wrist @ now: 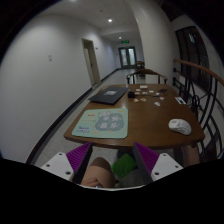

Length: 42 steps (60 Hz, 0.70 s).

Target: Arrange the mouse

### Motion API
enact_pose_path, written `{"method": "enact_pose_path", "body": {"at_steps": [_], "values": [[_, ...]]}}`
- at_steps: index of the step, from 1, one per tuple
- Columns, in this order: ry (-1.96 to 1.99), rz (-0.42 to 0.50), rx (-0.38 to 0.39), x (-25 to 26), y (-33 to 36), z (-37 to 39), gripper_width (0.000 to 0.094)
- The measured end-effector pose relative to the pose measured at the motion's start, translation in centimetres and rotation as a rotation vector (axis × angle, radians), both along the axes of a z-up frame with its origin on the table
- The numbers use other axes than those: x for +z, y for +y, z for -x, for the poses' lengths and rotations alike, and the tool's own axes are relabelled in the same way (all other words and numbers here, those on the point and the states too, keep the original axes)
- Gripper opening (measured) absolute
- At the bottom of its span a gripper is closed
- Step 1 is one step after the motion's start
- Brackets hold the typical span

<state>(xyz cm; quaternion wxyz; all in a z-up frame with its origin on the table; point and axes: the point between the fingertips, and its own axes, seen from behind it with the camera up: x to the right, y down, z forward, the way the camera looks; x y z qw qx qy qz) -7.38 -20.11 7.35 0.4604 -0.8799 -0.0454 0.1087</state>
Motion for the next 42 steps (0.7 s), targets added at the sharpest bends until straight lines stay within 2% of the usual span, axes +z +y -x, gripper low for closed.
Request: {"method": "enact_pose_path", "body": {"at_steps": [14, 23, 30, 36, 42], "values": [[-0.084, 0.009, -0.087, -1.6, -0.1, -6.5, 0.0834], [-0.124, 0.051, -0.204, -4.3, 0.7, -14.3, 0.0831], [-0.173, 0.035, -0.275, -5.3, 3.3, -21.2, 0.0827], [-0.214, -0.001, -0.288, -6.4, 6.7, -25.6, 0.0825], [-0.225, 0.026, -0.287, -8.4, 9.2, -28.2, 0.0827]]}}
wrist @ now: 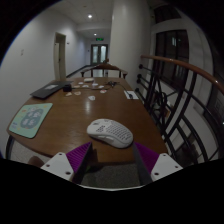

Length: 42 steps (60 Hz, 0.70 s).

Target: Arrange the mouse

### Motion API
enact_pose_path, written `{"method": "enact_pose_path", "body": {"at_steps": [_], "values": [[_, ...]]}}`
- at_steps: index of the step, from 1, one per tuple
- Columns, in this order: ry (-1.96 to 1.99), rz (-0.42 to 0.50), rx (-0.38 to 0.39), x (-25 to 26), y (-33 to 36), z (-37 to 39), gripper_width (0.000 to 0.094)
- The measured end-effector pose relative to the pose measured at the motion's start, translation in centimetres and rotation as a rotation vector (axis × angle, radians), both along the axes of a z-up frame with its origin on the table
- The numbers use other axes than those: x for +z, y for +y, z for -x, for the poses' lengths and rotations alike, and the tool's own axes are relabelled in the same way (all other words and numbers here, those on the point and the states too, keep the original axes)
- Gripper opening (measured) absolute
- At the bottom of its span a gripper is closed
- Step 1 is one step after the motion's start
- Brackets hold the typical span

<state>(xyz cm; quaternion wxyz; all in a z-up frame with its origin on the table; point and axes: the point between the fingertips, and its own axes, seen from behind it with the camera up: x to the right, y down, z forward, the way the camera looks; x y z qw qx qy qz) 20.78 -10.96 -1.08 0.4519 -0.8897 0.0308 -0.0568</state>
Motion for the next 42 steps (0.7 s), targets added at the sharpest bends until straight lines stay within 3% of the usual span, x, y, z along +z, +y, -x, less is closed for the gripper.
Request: {"method": "enact_pose_path", "body": {"at_steps": [28, 30, 35, 42], "values": [[0.054, 0.006, 0.017, -0.6, 11.1, -5.3, 0.0824], [0.06, 0.006, 0.013, -0.7, 11.8, -5.5, 0.0783], [0.05, 0.011, -0.035, -0.8, 12.1, -6.5, 0.0538], [0.071, -0.02, -0.068, -0.7, 12.1, -6.2, 0.0497]]}}
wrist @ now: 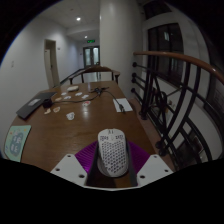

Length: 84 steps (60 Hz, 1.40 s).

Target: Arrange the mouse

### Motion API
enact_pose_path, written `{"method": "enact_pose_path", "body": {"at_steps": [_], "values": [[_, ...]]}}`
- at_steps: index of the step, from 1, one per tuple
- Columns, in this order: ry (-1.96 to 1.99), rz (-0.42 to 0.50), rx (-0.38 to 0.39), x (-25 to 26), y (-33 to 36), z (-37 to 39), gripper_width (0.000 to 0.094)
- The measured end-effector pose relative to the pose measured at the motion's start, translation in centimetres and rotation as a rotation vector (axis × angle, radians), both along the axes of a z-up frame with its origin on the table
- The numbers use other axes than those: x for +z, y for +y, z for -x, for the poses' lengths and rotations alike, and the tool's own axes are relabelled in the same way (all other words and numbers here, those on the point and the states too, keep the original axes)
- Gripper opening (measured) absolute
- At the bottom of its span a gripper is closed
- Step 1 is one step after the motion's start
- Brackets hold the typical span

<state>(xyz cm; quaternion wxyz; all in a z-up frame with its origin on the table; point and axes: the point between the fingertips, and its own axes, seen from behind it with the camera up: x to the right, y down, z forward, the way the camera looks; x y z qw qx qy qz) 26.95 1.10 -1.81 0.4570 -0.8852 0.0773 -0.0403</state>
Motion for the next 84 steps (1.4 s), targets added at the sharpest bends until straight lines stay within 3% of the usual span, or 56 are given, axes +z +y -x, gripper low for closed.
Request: {"method": "enact_pose_path", "body": {"at_steps": [4, 9, 19, 25, 29, 35, 40, 45, 53, 58, 67, 72, 76, 84], "values": [[0.003, -0.003, -0.015, 0.2, -0.1, 0.1, 0.0484], [0.039, 0.002, -0.049, 0.8, -0.4, 1.2, 0.0398], [-0.034, -0.233, -0.065, 13.1, 1.0, 8.3, 0.0354], [0.026, -0.335, 0.041, 19.5, 1.5, 19.8, 0.0354], [0.075, -0.355, 0.128, 21.0, 2.1, 27.9, 0.0352], [0.07, -0.317, 0.237, 17.7, 2.2, 37.6, 0.0365], [0.007, -0.2, 0.297, 10.0, 1.2, 42.2, 0.0364], [0.015, -0.074, 0.302, 5.0, 1.9, 44.5, 0.0366], [-0.012, -0.049, 0.274, 3.1, 2.0, 44.3, 0.0366], [0.024, 0.02, 0.269, 1.3, 1.6, 44.4, 0.0366], [0.006, 0.031, 0.299, 0.6, 1.8, 44.2, 0.0466], [0.006, 0.063, 0.356, 0.3, 0.8, 44.4, 0.0601], [-0.01, 0.072, 0.401, 0.9, -0.4, 43.6, 0.0775], [-0.018, 0.025, 0.487, 3.8, -3.6, 41.3, 0.0863]]}}
